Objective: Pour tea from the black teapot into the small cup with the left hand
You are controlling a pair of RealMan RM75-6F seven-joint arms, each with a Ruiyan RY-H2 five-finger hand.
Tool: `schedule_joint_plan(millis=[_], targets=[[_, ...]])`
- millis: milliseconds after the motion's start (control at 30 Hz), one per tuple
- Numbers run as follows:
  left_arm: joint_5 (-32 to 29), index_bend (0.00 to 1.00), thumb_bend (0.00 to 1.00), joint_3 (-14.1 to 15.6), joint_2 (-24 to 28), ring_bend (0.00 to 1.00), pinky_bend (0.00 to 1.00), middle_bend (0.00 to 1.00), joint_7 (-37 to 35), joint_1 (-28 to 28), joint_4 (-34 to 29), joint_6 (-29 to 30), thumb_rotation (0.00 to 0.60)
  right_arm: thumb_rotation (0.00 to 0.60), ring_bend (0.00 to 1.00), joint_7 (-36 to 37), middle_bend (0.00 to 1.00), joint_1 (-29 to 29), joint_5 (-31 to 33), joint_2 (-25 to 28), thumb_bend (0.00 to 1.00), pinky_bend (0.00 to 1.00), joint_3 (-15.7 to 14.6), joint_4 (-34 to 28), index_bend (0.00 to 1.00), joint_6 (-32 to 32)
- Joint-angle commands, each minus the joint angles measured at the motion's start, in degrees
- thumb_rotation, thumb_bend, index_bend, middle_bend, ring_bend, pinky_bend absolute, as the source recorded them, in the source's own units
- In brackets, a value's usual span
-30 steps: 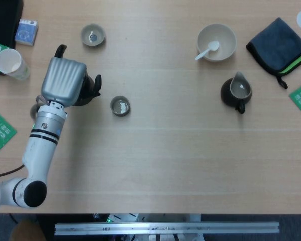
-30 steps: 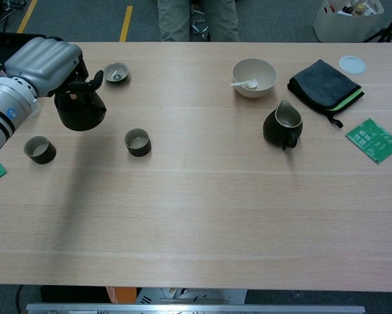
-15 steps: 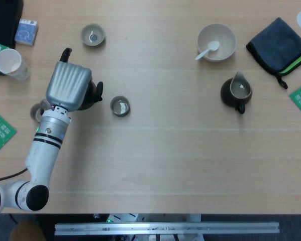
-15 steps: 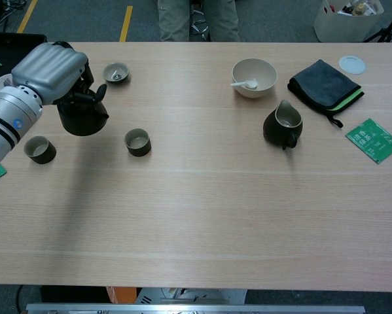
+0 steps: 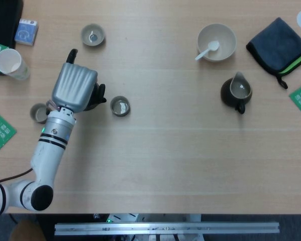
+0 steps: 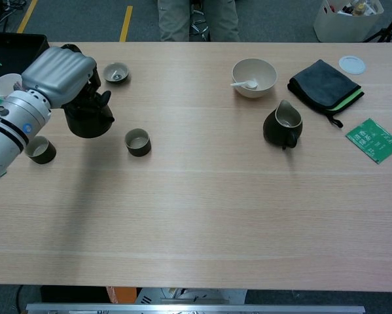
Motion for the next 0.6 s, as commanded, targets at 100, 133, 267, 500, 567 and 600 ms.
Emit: schedule_joint_plan(millis=[100,133,267,500,567,600], targets=[[0.34,0.9,0.46,-0.22,-0.68,0.99,0.17,1.0,0.63,-0.13,0.34,-0.05,0.351,0.6,0.13,0.26,0.2,-0.02,0.11,-0.1,0.01,0.14,-0.02,0.29,0.18,-0.18],[0.35,0.9,0.46,-0.28,-0.88,0.99,0.17,1.0,0.77,-0.16,0.38,-0.09,0.357,0.6,0.13,0.35,0.2,0.0,0.11,-0.14,0.01,0.14,-0.01,0.37,0.18,-0.23],[0.45,0.9,0.46,-0.51,-1.51,0.99,0.17,1.0,1.46,-0.34,0.6,-0.14,0.368,0.6,0.13,0.63,0.2,0.0,0.09,-0.24,0.01,0.14,0.0,0.66,0.18,-0.26],[0.42,0.9,0.46,-1.08,-2.82,0.99,0.17,1.0,1.98,-0.5,1.3,-0.08,0.515,0.6,0.13,1.22,0.2,-0.12,0.12,-0.32,0.01,0.14,0.0,1.16,0.18,-0.25],[0.29,0.9,0.46,-1.21,-3.18,0.99,0.17,1.0,2.09,-0.53,1.43,-0.18,0.525,0.6,0.13,1.41,0.2,-0.19,0.12,-0.35,0.01,0.14,0.01,1.3,0.18,-0.17],[0.23,0.9,0.46,-1.28,-3.34,0.99,0.17,1.0,2.12,-0.55,1.48,-0.22,0.526,0.6,0.13,1.49,0.2,-0.22,0.09,-0.37,0.01,0.14,0.0,1.37,0.18,-0.14]])
